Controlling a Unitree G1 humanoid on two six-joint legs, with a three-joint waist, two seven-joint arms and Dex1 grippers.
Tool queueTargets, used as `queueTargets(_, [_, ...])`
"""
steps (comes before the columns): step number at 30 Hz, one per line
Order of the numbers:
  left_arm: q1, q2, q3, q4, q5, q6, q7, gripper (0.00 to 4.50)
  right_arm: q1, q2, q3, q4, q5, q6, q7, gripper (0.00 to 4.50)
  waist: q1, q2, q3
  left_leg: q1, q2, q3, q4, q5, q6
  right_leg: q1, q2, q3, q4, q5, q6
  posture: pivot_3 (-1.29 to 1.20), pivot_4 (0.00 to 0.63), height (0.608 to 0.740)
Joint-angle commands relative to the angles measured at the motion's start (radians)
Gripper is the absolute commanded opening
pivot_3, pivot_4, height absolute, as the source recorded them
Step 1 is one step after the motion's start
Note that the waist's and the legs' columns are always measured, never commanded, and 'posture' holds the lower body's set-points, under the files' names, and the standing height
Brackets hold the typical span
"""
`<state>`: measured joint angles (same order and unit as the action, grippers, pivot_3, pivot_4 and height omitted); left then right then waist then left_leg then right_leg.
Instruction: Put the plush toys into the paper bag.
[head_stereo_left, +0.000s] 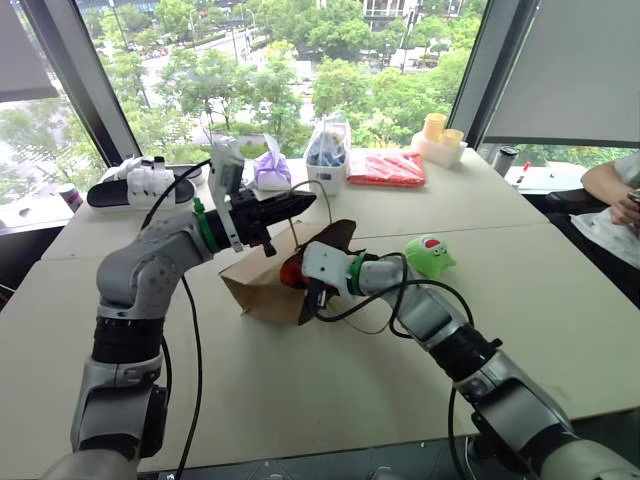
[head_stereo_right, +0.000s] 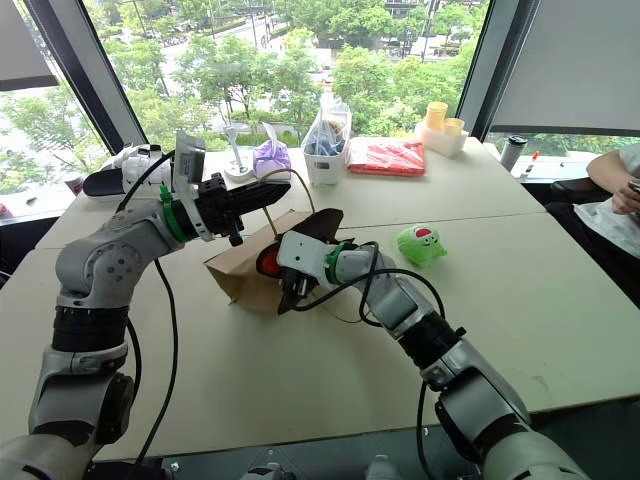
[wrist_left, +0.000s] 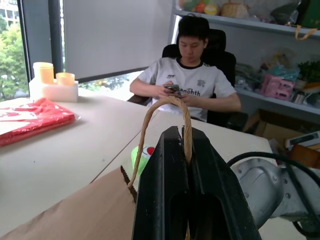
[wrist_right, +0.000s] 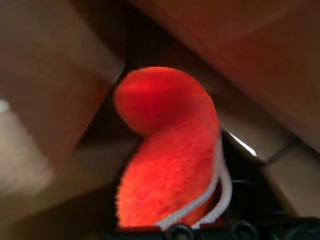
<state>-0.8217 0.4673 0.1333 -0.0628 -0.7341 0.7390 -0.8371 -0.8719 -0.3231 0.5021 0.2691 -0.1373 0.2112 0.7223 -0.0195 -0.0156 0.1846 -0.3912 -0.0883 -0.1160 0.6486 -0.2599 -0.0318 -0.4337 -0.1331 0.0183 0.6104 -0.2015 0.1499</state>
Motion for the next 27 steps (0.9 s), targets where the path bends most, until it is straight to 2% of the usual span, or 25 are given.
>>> queueTargets(1, [0.002, 0.008, 0.027, -0.046, -0.030, 0.006, 0.016, 0.00, -0.025, 0.008, -0.040, -0.008, -0.013, -0.027, -0.004, 3.41, 0.001, 0.000, 0.000, 0.000, 0.000, 0.000, 0.000, 0.000, 0.000, 0.000, 0.000, 0.000, 0.000, 0.000, 0.000, 0.00, 0.150, 0.740])
queueTargets(3, [0.007, 0.009, 0.028, -0.053, -0.036, 0.009, 0.022, 0.00, -0.017, -0.004, -0.062, -0.045, -0.003, 0.007, 0.009, 4.47, 0.000, 0.000, 0.000, 0.000, 0.000, 0.000, 0.000, 0.000, 0.000, 0.000, 0.000, 0.000, 0.000, 0.000, 0.000, 0.00, 0.150, 0.740])
queueTargets(10, [0.023, 0.004, 0.021, -0.064, -0.053, 0.022, 0.034, 0.00, 0.079, -0.207, -0.276, -0.435, 0.146, 0.349, 0.141, 4.47, 0.007, 0.000, 0.000, -0.001, 0.000, 0.000, 0.000, 0.000, 0.000, -0.001, 0.000, 0.000, 0.000, 0.000, 0.000, 0.00, 0.150, 0.740])
queueTargets(14, [0.021, 0.005, 0.017, -0.056, -0.056, 0.018, 0.033, 0.00, 0.103, -0.253, -0.485, -0.482, 0.262, 0.521, 0.101, 4.47, 0.005, 0.000, 0.000, -0.001, 0.000, 0.001, 0.000, 0.000, 0.000, -0.001, 0.000, 0.000, 0.000, 0.000, 0.000, 0.00, 0.150, 0.740])
queueTargets(18, [0.020, 0.003, 0.013, -0.050, -0.057, 0.015, 0.031, 0.00, 0.138, -0.302, -0.548, -0.323, 0.201, 0.475, -0.015, 4.47, 0.006, 0.000, 0.000, 0.000, 0.000, 0.001, 0.000, -0.003, 0.005, 0.000, 0.000, 0.000, 0.000, 0.000, 0.000, 0.00, 0.150, 0.740])
queueTargets(22, [0.024, 0.000, 0.008, -0.053, -0.053, 0.011, 0.029, 0.00, 0.114, -0.277, -0.504, -0.111, 0.105, 0.367, -0.169, 4.47, 0.002, 0.000, 0.000, 0.000, 0.000, 0.004, 0.000, -0.003, 0.005, -0.001, 0.000, 0.001, 0.000, 0.000, 0.000, 0.00, 0.150, 0.740])
queueTargets(27, [0.027, -0.002, 0.010, -0.066, -0.057, 0.015, 0.039, 0.00, 0.036, -0.153, -0.477, 0.306, 0.071, 0.142, -0.290, 4.47, -0.005, 0.000, 0.000, 0.001, 0.000, 0.006, -0.001, 0.001, -0.001, -0.001, 0.000, 0.002, 0.000, 0.000, 0.000, 0.00, 0.150, 0.740])
